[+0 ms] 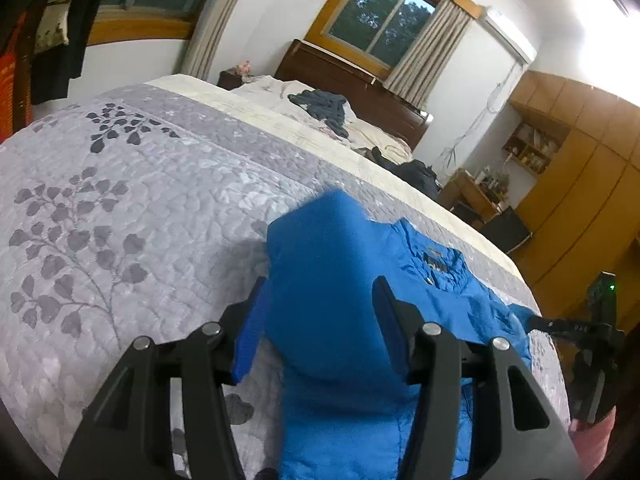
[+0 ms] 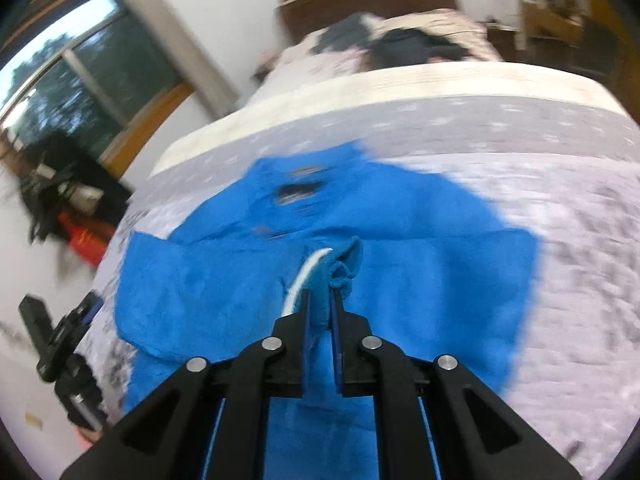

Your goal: Fold large clothes

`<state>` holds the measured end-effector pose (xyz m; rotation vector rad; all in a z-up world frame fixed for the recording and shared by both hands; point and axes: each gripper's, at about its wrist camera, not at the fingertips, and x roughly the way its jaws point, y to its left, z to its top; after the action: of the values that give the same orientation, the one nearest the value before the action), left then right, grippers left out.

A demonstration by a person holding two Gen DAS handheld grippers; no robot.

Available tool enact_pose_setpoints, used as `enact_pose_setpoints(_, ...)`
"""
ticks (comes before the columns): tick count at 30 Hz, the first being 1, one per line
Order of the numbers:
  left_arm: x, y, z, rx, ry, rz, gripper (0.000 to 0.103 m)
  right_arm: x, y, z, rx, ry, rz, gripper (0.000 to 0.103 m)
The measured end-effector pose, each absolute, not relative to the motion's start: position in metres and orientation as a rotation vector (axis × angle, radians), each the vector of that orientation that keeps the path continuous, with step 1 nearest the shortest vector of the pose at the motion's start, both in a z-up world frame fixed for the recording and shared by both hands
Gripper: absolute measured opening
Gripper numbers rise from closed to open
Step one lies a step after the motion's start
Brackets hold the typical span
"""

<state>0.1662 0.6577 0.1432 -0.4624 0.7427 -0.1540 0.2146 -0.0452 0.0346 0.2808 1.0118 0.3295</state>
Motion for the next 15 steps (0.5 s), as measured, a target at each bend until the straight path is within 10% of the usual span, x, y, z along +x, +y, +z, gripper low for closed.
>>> enact_pose_setpoints(15, 0.200, 0.577, 0.143, -0.248, 0.877, -0.233, 0.054, 0.207, -0.100, -0.004, 0.228, 1.052, 0.159, 0.021)
